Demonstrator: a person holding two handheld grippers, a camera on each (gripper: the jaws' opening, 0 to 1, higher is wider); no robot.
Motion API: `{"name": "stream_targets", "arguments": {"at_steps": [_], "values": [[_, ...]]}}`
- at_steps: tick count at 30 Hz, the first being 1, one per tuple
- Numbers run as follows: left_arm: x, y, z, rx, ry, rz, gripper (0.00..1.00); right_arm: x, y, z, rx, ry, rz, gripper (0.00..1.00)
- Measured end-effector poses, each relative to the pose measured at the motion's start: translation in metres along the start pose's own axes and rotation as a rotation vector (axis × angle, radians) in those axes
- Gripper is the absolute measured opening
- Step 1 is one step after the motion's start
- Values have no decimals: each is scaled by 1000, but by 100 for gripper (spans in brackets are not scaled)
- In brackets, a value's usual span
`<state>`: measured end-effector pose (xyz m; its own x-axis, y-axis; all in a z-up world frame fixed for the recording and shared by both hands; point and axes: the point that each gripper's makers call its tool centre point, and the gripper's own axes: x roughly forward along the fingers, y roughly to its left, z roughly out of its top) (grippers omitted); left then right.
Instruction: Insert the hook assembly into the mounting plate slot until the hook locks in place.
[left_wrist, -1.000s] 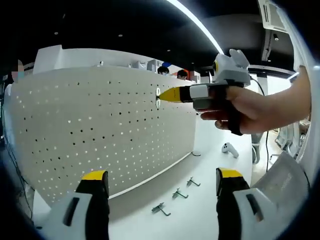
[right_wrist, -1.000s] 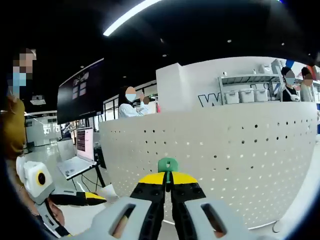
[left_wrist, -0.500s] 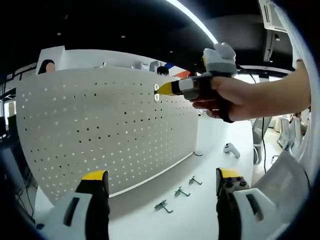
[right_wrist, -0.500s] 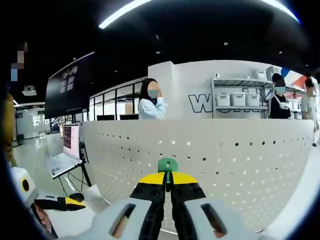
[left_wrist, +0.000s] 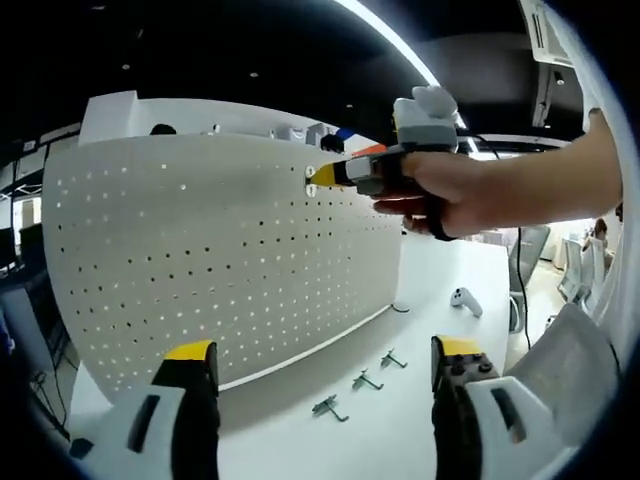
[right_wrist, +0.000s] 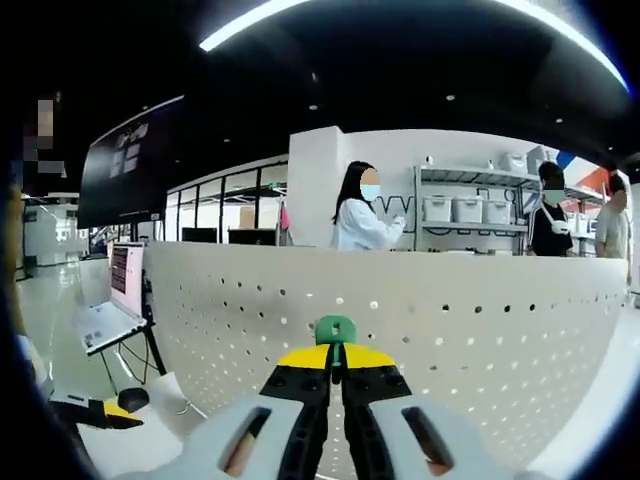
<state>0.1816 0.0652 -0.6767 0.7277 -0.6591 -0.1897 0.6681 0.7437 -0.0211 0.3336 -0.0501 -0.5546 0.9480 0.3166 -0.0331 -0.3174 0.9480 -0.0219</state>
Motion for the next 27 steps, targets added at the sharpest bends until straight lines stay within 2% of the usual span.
{"name": "stream_targets", "arguments": {"at_steps": [7,16,27], "values": [[-4,1,-2,-8,-3,3,90,12,12,12,-10,-26,3,1],[-10,8,-4,-22,-8,9,89,22,21,13,4,-31,7,1],[-15,21,-4,-31,-15,26,87,32,21,12,-3,-19,1,1]]}}
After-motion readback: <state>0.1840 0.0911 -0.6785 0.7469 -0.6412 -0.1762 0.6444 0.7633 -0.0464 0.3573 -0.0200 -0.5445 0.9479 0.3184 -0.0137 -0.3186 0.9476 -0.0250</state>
